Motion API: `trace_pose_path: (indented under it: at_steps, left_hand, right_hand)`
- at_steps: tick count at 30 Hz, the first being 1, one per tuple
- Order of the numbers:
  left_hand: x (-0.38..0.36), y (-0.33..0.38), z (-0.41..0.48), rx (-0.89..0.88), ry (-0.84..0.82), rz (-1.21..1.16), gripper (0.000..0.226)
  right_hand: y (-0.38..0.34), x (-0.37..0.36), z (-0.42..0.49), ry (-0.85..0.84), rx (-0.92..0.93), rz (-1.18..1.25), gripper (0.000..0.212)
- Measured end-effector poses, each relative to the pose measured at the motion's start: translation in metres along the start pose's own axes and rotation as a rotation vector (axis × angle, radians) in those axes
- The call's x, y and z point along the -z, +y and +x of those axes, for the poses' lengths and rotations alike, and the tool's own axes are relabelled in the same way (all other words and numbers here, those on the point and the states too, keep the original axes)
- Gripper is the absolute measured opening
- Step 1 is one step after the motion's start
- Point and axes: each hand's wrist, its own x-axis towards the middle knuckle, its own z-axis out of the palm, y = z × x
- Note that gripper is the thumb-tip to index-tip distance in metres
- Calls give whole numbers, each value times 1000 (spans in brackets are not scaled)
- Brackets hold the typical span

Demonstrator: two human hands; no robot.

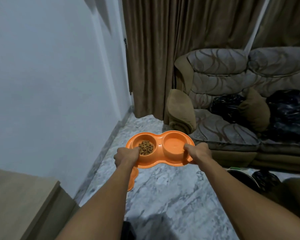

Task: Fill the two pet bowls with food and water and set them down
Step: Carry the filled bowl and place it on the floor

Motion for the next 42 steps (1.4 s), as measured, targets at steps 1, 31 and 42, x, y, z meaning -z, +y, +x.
trace_pose_path:
  at_steps: [1, 31, 42]
  left_hand:
    - [-1, 8, 12, 3, 3, 6, 63]
    - [-52, 128, 355, 613, 564, -430, 70]
    - [-36, 47, 441, 734, 800, -587, 52]
  right_hand:
    - [-8, -7, 10, 2, -9, 4, 42]
    - [-299, -322, 357, -639, 373, -336, 33]
    - [-300, -492, 358, -833, 472, -460, 29]
